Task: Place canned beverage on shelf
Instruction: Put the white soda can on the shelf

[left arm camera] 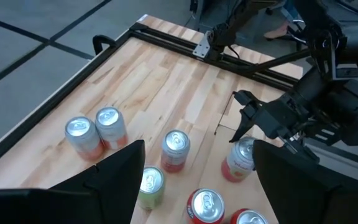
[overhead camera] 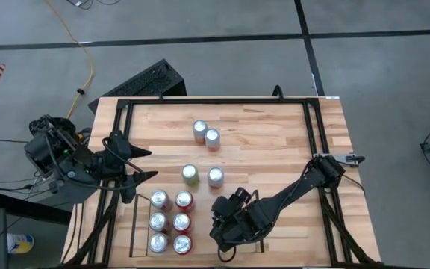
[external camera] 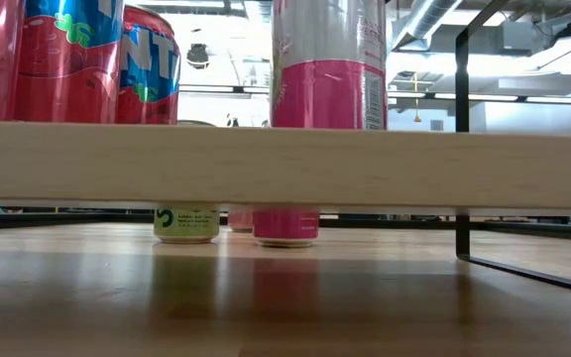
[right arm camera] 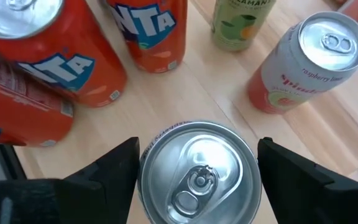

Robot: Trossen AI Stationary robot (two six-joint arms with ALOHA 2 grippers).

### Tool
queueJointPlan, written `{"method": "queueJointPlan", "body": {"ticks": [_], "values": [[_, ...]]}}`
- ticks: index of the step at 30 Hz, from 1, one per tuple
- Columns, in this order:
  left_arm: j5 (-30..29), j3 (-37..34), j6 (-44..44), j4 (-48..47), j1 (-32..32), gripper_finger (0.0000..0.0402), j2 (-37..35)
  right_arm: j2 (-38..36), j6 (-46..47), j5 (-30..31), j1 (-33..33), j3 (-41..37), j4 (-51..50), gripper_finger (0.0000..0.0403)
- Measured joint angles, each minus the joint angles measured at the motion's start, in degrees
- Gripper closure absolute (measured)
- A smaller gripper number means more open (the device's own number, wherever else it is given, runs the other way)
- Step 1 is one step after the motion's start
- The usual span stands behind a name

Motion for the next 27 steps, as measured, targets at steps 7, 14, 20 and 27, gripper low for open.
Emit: {"method": "queueJointPlan", "body": {"ticks": [7,14,20,27], "values": [[0.05,0.00,0.01,0.00,0.00,0.0120,0.00,-0.09,0.70,-4.17,-1.09,-0.02,-0.54,0.0106],[0.08,0.00,0.01,0.01,0.00,0.0120,0.00,-0.13,3.76,-6.36,-1.86,-0.02,-0.77,0.0106],[0.10,0.00,0.17,0.02,0.00,0.0120,0.00,-0.11,2.29,-8.08,-1.60,-0.02,-0.60,0.0112],[0.11,0.00,0.88,0.02,0.00,0.0120,0.00,-0.15,-7.19,-12.90,-1.83,0.07,-0.40,0.0125]]}}
